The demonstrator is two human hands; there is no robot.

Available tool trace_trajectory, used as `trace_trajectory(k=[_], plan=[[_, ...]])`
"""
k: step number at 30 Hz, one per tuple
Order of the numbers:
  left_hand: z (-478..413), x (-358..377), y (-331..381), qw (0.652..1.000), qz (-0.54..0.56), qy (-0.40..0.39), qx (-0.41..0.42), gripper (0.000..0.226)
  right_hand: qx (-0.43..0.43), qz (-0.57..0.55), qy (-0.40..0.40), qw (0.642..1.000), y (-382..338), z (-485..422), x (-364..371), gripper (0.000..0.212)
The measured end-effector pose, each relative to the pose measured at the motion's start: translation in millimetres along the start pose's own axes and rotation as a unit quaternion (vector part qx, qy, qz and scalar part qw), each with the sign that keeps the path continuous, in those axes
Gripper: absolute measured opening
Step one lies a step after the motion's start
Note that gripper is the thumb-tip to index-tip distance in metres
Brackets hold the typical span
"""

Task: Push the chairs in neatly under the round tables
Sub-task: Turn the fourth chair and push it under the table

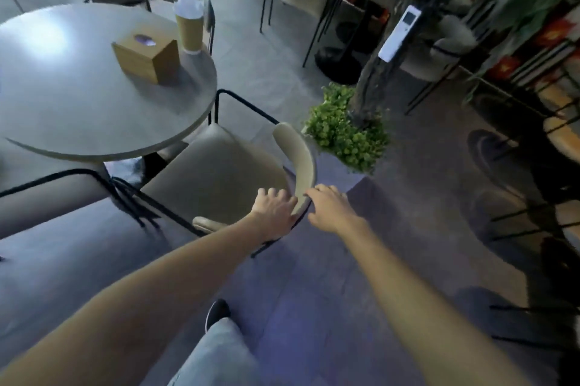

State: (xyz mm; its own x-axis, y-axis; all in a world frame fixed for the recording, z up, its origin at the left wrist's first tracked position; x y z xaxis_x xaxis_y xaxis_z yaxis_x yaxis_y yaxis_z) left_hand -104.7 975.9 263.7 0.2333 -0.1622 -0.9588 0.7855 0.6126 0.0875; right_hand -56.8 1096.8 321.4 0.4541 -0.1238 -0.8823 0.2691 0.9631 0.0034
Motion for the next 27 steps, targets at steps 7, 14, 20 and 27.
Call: trace_trajectory(k=[7,14,20,27], plan=[[-39,22,17,0.994,0.054,-0.011,-0.090,0.051,-0.107,0.051,-0.028,0.993,25,-78,-9,0.049],[-74,57,16,0.967,0.097,-0.019,-0.236,0.044,-0.251,0.145,-0.080,0.954,36,-157,11,0.052],[-99,84,40,0.919,0.155,-0.039,-0.360,0.055,-0.357,0.223,-0.125,0.898,55,-198,42,0.058],[-103,115,64,0.908,0.152,-0.086,-0.382,0.050,-0.422,0.279,-0.094,0.857,83,-217,82,0.046]])
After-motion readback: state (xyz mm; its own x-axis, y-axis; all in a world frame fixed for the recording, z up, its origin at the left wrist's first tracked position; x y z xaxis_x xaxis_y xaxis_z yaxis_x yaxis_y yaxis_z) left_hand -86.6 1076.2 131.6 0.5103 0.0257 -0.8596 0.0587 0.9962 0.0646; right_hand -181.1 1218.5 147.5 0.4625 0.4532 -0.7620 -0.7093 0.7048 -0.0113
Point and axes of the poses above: each hand's wrist, its own z-axis away from the middle knuckle, its own x-axis out of the palm, y = z × x, the point moved 3 cm from there along -z, towards the middle knuckle, and after that the axes turned 1 degree about x, right-handed, at the moved point
